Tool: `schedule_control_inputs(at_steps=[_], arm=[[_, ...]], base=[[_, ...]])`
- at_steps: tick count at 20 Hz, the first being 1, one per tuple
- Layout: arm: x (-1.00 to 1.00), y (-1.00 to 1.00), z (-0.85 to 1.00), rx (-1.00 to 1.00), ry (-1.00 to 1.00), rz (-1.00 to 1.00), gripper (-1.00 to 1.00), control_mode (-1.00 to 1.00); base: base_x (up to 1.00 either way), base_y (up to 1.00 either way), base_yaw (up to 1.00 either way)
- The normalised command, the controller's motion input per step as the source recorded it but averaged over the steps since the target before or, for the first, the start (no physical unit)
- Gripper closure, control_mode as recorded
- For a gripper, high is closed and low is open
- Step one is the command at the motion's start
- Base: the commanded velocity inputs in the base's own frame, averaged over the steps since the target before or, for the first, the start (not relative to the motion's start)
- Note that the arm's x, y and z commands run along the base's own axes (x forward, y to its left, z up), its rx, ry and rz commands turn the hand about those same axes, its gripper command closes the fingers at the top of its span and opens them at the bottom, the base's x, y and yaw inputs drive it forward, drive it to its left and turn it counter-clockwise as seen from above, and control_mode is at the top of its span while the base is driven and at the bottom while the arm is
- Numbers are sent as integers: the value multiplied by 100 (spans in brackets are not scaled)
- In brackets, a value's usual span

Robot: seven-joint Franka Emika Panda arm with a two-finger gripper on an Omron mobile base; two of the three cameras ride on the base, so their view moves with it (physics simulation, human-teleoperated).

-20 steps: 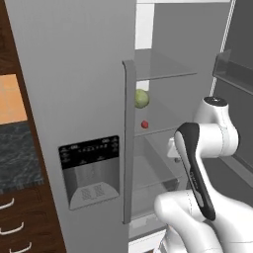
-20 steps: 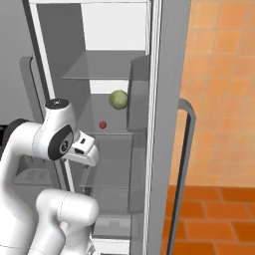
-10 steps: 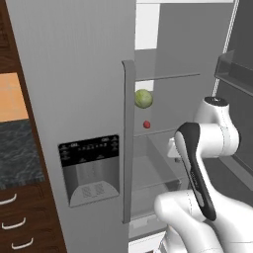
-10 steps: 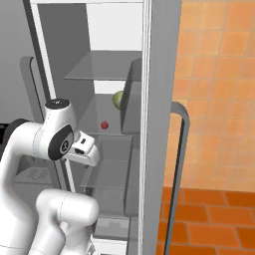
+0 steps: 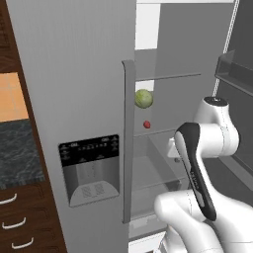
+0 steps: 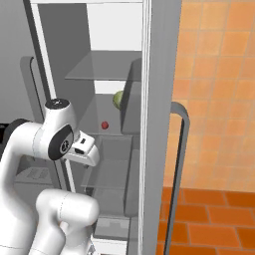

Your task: Take the strawberry from the fridge and place it on top of the pancake, located on the dining counter.

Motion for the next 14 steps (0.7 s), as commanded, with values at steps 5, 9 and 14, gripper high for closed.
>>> schedule_control_inputs(at_steps=[5,9,14], arm=[[6,0,0,0,-3,1,-100,-100],[40,-1,5,-2,-29,9,-100,-100],[75,-1,12,-2,-27,11,-100,-100]], base=[[0,0,0],[0,0,0],[0,0,0]])
